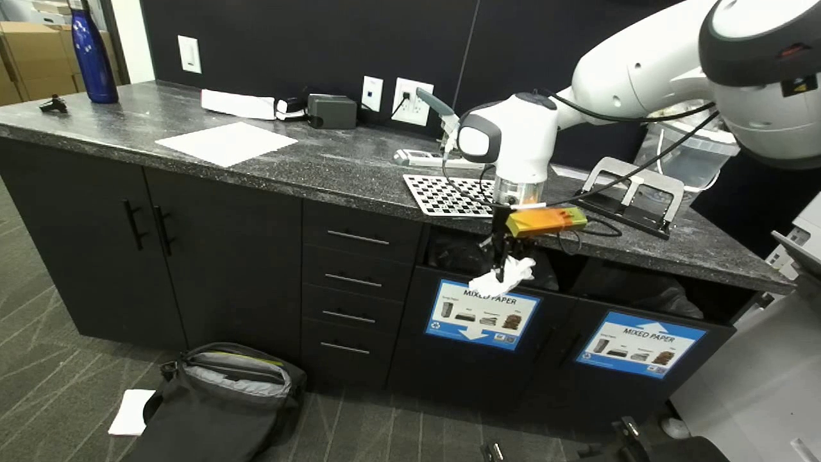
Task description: Put the white pieces of paper in the left bin
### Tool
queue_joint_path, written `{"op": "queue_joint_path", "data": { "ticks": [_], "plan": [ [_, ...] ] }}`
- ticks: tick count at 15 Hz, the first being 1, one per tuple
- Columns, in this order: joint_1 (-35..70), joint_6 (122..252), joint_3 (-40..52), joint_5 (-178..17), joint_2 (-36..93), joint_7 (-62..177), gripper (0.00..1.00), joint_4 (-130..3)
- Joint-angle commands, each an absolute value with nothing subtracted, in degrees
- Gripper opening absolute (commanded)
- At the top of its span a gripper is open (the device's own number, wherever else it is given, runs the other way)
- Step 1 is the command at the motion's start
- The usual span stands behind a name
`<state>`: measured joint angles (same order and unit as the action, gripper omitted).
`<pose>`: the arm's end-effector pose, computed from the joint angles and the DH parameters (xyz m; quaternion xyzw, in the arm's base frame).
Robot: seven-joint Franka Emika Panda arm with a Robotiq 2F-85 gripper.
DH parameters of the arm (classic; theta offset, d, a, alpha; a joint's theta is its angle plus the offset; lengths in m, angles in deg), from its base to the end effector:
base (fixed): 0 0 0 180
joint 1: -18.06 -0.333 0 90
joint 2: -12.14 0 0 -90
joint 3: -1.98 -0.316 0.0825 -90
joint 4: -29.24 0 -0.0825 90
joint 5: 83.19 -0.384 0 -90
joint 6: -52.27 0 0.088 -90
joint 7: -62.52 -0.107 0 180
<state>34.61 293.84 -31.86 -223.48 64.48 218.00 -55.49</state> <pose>0.5400 0.0202 0.2047 0.9948 0.0535 -0.0451 0.0735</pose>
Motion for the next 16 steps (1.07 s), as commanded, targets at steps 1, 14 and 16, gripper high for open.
{"op": "queue_joint_path", "data": {
  "ticks": [1, 14, 16],
  "plan": [
    [41.69, 291.48, -32.07, -228.59, 56.71, 220.30, 0.08, -69.94],
    [28.11, 234.01, -0.28, -223.04, 39.44, 197.40, 0.08, -93.18],
    [20.26, 227.67, 8.95, -231.58, 40.20, 202.68, 0.08, -91.09]
  ]
}}
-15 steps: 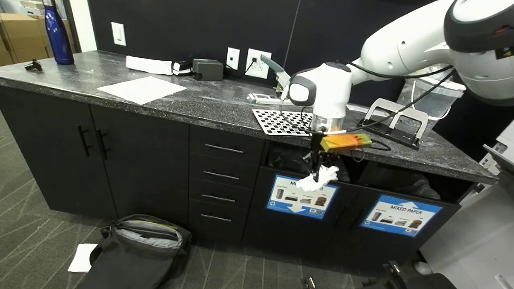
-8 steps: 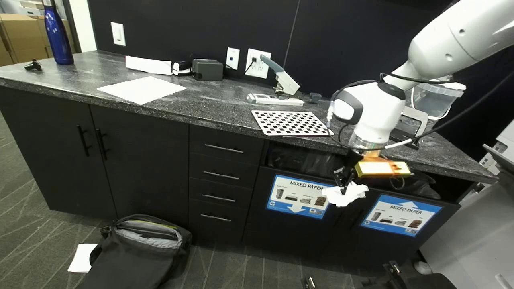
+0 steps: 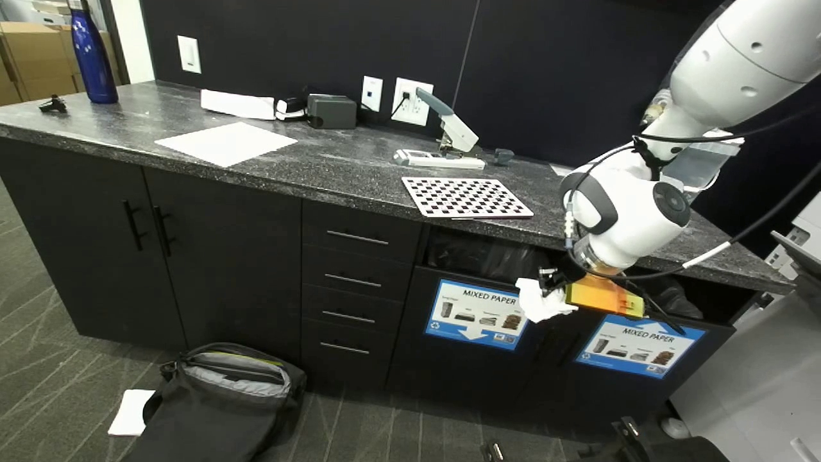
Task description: Put the white pieces of paper in the left bin
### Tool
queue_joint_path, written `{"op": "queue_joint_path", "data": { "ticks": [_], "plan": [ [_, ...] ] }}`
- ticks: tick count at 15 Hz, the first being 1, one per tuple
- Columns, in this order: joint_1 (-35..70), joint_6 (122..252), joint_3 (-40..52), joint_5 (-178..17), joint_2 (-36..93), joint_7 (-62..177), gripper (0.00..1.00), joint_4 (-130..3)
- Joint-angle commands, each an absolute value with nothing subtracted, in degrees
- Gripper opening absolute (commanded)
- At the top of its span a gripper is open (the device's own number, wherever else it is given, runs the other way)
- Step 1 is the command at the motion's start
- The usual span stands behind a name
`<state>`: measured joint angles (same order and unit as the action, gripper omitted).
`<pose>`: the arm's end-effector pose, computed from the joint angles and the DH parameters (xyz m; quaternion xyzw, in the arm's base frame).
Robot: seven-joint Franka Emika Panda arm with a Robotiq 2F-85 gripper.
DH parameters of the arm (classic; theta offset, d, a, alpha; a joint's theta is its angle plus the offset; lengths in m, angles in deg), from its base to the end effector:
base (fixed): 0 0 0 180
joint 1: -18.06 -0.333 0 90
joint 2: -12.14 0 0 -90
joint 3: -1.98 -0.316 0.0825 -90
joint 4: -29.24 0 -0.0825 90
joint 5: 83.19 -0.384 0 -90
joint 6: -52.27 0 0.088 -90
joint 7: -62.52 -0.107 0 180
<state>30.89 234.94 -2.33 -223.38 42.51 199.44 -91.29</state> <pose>0.4634 -0.1272 0.1425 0.9656 -0.1130 0.2342 0.0079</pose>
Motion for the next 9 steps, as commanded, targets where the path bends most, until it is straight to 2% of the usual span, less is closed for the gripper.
{"op": "queue_joint_path", "data": {
  "ticks": [1, 7, 9],
  "plan": [
    [16.29, 223.89, 13.52, -233.46, 40.95, 202.29, 0.08, -90.83],
    [-5.75, 207.71, 39.84, -227.31, 45.21, 184.19, 0.08, -94.65],
    [-12.42, 204.57, 45.96, -227.26, 46.39, 179.92, 0.08, -97.46]
  ]
}}
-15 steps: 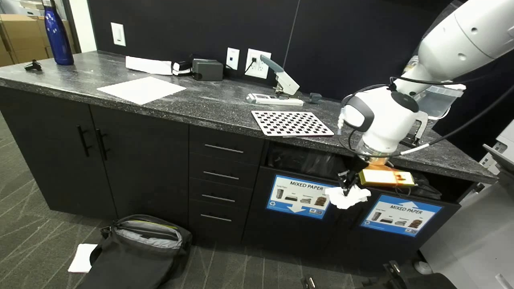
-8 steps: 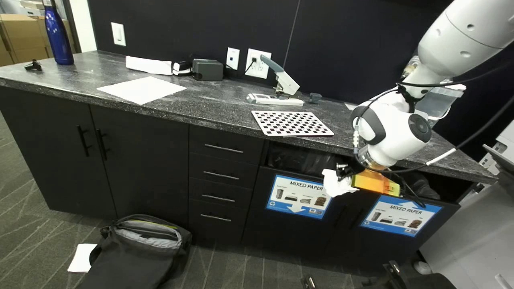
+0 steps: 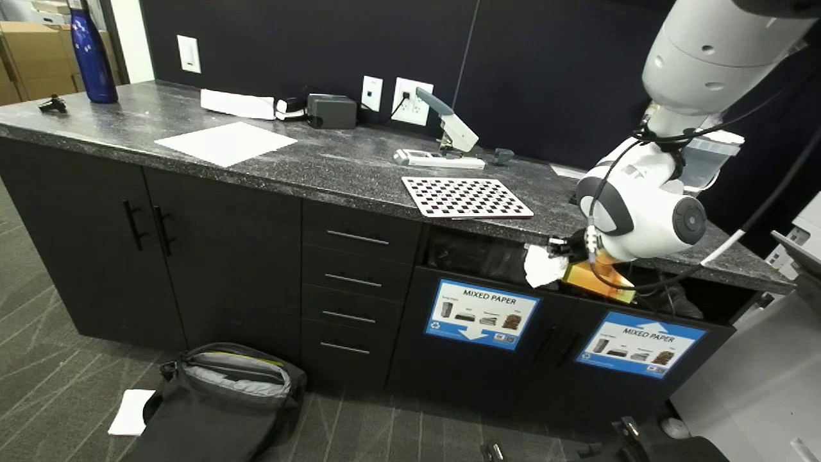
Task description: Put the white pieces of paper in the left bin
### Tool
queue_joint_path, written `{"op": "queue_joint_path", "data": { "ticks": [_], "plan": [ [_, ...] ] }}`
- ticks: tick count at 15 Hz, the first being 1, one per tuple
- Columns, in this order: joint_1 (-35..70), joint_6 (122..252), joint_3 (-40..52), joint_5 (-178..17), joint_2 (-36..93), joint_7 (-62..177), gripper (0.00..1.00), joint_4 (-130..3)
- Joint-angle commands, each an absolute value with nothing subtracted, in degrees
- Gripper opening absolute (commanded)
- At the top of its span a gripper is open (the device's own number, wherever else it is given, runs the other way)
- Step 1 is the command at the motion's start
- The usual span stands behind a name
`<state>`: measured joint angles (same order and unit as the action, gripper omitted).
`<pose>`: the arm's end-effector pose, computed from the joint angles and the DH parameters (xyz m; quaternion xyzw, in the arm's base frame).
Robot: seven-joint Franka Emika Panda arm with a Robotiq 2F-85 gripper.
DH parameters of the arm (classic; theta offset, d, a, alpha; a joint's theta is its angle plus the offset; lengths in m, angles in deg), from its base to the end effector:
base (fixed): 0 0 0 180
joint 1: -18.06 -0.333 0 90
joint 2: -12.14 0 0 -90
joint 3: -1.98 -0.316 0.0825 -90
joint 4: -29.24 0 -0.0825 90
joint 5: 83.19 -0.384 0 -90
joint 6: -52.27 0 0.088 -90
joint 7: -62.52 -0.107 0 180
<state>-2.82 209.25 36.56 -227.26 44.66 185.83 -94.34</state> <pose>0.4934 -0.1608 0.1615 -0.9079 0.1501 -0.3912 0.0108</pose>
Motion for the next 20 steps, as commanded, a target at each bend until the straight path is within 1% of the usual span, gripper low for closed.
{"op": "queue_joint_path", "data": {
  "ticks": [1, 3, 6, 12, 18, 19, 20],
  "plan": [
    [-14.71, 202.87, 48.17, -227.25, 48.30, 178.11, 0.08, -98.21],
    [-19.68, 201.98, 51.28, -227.24, 49.88, 174.79, 0.08, -99.96],
    [-25.47, 201.68, 52.69, -227.24, 52.99, 169.41, 0.07, -101.47],
    [-35.87, 196.69, 57.46, -227.24, 62.07, 157.11, 0.07, -98.60],
    [-38.39, 194.81, 59.19, -227.19, 67.80, 152.25, 0.07, -94.27],
    [-37.99, 194.72, 59.47, -227.19, 68.25, 152.55, 0.07, -93.06],
    [-32.94, 198.30, 55.19, -227.19, 63.76, 158.09, 0.07, -91.22]
  ]
}}
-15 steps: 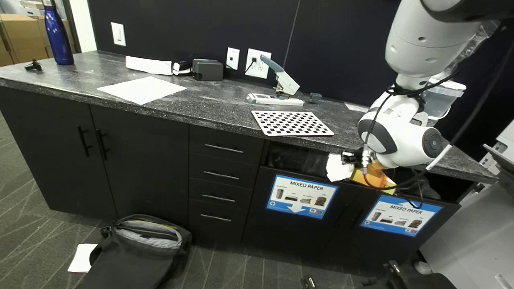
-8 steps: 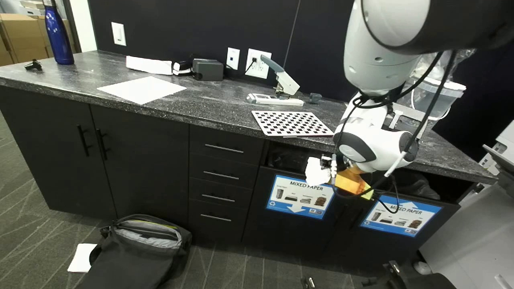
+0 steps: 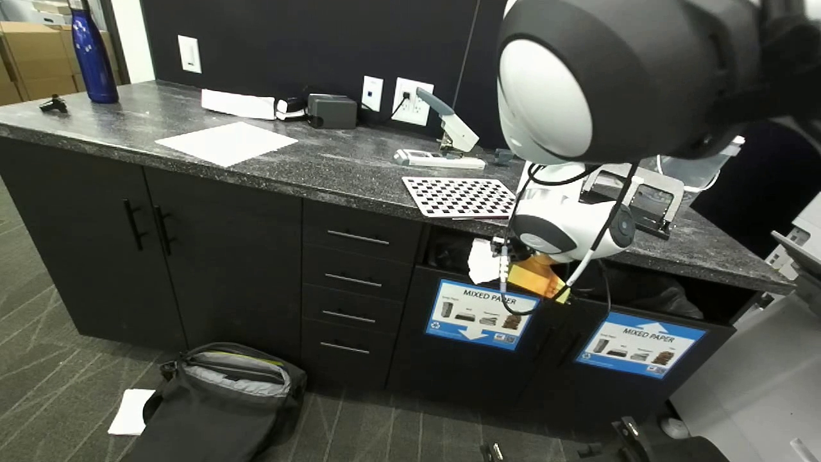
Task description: Put the white pieces of paper in the left bin
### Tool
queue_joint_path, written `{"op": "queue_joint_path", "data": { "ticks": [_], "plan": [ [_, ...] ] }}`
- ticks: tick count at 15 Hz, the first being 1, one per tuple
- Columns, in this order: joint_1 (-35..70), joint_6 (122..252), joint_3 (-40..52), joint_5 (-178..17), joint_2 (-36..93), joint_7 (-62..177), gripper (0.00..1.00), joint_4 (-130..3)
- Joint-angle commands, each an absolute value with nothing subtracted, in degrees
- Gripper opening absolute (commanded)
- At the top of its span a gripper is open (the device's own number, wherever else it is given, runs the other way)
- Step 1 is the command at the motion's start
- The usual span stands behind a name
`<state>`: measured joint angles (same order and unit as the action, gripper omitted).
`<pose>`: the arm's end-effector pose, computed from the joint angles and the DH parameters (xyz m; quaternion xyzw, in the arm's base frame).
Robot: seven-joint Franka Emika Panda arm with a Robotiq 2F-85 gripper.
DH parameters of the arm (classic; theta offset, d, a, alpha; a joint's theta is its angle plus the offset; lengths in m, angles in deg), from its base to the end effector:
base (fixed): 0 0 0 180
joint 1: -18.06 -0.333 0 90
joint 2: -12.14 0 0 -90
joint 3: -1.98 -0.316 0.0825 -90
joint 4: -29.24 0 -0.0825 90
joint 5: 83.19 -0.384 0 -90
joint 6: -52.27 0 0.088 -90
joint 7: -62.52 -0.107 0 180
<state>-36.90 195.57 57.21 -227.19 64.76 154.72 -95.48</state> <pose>0.5224 -0.0542 0.1334 -0.9090 0.1346 -0.3860 0.0814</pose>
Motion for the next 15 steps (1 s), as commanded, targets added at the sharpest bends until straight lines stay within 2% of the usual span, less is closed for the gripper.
{"op": "queue_joint_path", "data": {
  "ticks": [1, 2, 3, 4, 5, 6, 9, 10, 11, 13, 14, 15],
  "plan": [
    [-32.08, 199.41, 54.57, -227.17, 64.58, 157.92, 0.07, -89.70],
    [-30.98, 200.59, 53.60, -227.13, 64.89, 158.30, 0.07, -88.54],
    [-35.03, 198.13, 57.48, -227.04, 70.34, 153.04, 0.07, -88.51],
    [-34.22, 198.17, 57.24, -226.86, 70.43, 153.56, 0.07, -87.93],
    [-29.59, 201.55, 52.91, -227.85, 66.56, 159.92, 0.07, -86.75],
    [-34.19, 199.08, 57.02, -227.83, 72.08, 154.46, 0.07, -87.06],
    [-33.52, 200.22, 56.69, -227.81, 74.76, 153.97, 0.08, -84.42],
    [-29.01, 203.68, 52.58, -227.81, 71.02, 159.20, 0.08, -82.25],
    [-33.46, 201.41, 56.60, -227.79, 76.94, 153.03, 0.08, -81.90],
    [-32.61, 202.67, 55.92, -227.79, 78.57, 152.48, 0.08, -79.80],
    [-28.40, 206.47, 51.46, -227.78, 75.03, 157.40, 0.08, -78.07],
    [-32.85, 204.30, 55.76, -227.78, 81.36, 150.84, 0.08, -77.62]
  ]
}}
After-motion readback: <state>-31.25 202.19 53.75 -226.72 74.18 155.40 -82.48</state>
